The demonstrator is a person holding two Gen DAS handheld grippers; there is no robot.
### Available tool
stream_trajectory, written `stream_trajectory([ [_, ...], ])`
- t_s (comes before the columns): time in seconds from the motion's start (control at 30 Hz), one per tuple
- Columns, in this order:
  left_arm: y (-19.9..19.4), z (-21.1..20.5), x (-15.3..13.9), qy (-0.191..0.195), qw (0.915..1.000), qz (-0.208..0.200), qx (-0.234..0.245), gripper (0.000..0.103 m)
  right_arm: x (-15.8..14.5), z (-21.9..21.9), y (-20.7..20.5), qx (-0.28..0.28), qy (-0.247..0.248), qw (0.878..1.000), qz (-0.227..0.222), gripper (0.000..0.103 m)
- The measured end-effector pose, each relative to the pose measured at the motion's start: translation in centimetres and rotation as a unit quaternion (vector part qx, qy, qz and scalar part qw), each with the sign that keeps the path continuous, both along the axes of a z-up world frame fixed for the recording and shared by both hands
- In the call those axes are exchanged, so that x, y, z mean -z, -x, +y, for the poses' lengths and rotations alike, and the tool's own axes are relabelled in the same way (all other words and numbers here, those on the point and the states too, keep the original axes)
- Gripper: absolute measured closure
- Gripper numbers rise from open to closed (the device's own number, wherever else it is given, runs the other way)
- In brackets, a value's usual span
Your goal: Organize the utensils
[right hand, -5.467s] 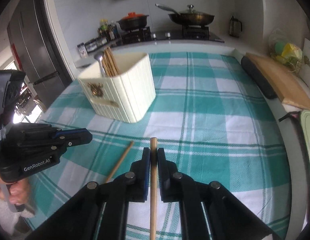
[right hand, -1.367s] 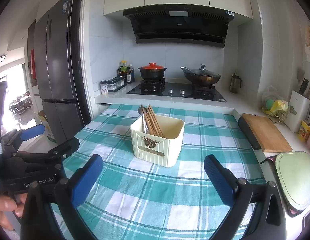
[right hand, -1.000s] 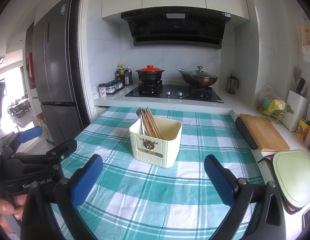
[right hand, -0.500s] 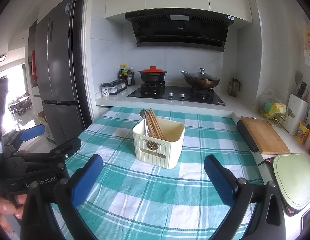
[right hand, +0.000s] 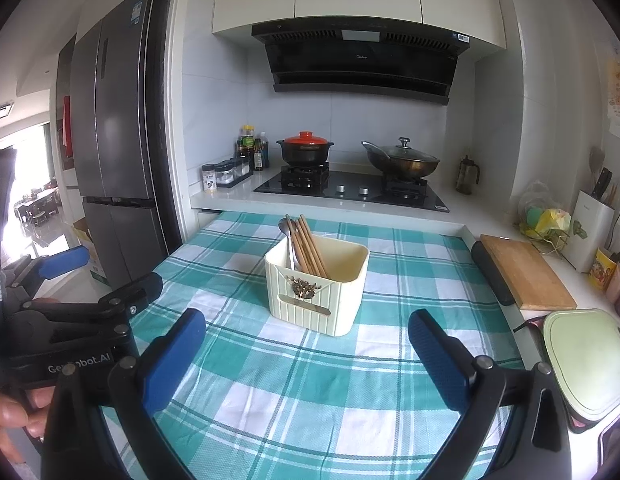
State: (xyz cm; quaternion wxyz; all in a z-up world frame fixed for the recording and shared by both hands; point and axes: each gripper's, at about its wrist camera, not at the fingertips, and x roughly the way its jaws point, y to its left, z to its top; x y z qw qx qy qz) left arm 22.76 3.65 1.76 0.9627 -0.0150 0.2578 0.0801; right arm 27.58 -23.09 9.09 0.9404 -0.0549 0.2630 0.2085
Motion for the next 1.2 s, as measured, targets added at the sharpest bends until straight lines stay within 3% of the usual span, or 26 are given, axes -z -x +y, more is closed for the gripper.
stream_trajectory([
  [0.93,-0.12,-0.67,0.38,-0.001,1.0,0.005,0.002,0.0,0.25,-0.15,-0.01,0.005,0.001,1.0,0.005,0.0],
  [1.13,0.72,-0.37,0.17,0.018,0.9998,-0.012,-0.004,0.0,0.53,-0.27,-0.02,0.01,0.0,1.0,0.01,0.0],
  [1.2,0.71,-0.48,0.27,0.008,0.9999,-0.011,0.0,0.0,0.66,-0.38,-0.03,0.012,-0.001,1.0,0.011,0.0],
])
